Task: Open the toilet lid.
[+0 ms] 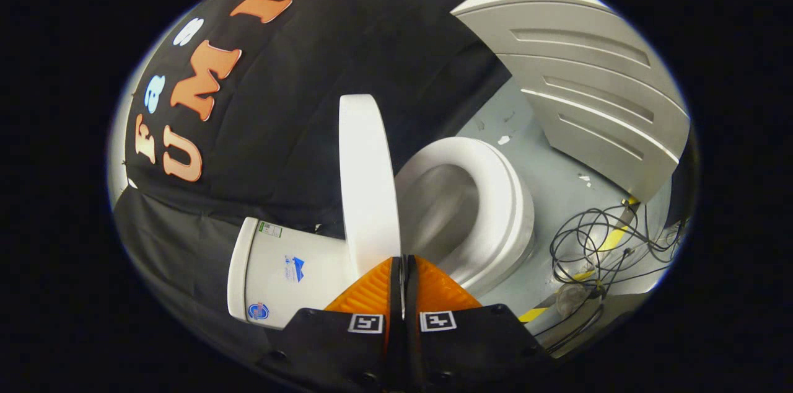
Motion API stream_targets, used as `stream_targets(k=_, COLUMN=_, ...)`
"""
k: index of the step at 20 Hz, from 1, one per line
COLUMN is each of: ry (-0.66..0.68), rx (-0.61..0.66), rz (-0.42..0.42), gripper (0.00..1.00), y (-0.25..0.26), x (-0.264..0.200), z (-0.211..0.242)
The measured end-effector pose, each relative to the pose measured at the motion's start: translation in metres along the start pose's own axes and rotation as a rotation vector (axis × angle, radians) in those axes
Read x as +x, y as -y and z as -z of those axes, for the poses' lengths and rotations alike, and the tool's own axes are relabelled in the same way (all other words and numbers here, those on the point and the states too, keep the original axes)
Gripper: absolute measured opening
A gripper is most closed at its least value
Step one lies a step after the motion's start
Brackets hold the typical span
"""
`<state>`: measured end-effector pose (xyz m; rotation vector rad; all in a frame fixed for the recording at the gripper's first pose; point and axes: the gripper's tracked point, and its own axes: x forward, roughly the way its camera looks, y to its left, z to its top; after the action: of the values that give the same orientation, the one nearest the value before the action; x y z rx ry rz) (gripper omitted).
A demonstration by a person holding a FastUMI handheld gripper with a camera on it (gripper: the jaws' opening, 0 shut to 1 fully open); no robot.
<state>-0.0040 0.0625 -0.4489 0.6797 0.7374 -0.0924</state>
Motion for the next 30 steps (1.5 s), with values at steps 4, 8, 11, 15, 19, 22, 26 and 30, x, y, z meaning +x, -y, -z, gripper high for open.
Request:
stream_targets(k=4, ry=0.024, rx=-0.08, rz=0.056, gripper=0.08, y=-0.025, x=-0.005, z=0.001)
stream_targets(k=8, ry=0.043, rx=-0.112, rz=0.069, gripper=0.08, y=-0.048, x=-0.01, z=0.005)
stream_targets(k=11, ry=0.059, rx=-0.126, rz=0.064, gripper=0.08, y=-0.061, x=-0.011, z=0.007)
stream_targets(k=15, ry=0.082, rx=-0.167, rz=0.074, gripper=0.08, y=-0.078, x=-0.015, z=0.011)
stream_targets(k=19, ry=0.099, rx=-0.222, rz=0.064, gripper=0.08, y=-0.105, x=-0.02, z=0.02)
stream_targets(k=22, ry=0.114, rx=-0.287, rz=0.075, gripper=0.08, y=-0.125, x=-0.021, z=0.027)
stream_targets(k=26, ry=0.121, rx=-0.354, rz=0.087, gripper=0.08, y=-0.151, x=-0.023, z=0.034)
stream_targets(k=30, ry=0.142, rx=-0.429, rz=0.085, gripper=0.08, y=-0.177, x=-0.024, z=0.046)
